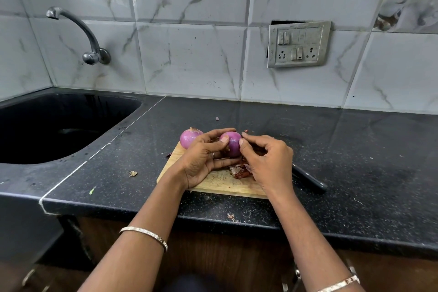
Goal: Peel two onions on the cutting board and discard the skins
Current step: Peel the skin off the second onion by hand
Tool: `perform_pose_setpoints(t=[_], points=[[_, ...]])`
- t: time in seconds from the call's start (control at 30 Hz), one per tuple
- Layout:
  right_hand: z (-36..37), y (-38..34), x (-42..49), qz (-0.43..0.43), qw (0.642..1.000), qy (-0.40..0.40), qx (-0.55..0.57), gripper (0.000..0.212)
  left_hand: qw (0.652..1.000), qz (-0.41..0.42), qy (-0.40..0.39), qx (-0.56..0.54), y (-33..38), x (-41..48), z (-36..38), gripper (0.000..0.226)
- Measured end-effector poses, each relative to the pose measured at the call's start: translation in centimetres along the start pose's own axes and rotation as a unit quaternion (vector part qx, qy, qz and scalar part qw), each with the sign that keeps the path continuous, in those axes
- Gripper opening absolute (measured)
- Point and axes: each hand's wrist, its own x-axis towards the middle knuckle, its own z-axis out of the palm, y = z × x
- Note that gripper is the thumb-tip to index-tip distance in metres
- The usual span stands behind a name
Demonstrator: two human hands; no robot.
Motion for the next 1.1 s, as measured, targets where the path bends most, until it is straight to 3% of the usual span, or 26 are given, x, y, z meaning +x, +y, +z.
perform_pose_setpoints(t=[0.6, 0.83, 1.0, 1.1], points=[[-0.11, 0.43, 0.08, 0.009, 0.999, 0.044, -0.003, 0.016, 0.998, 0.01, 0.012, -0.056, 0.18, -0.29, 0.32, 0.033], [-0.12, 0.85, 0.21, 0.023, 0.995, 0.09, -0.027, 0.012, 0.997, -0.001, 0.024, -0.079, 0.21, -0.28, 0.46, 0.044], [0.03, 0.43, 0.12, 0.01, 0.998, 0.056, -0.037, 0.006, 0.997, 0.005, 0.028, -0.074, 0.18, -0.19, 0.38, 0.044], [0.01, 0.16, -0.02, -0.011, 1.0, 0.02, -0.013, 0.016, 0.998, 0.013, 0.017, -0.055, 0.19, -0.23, 0.38, 0.041]])
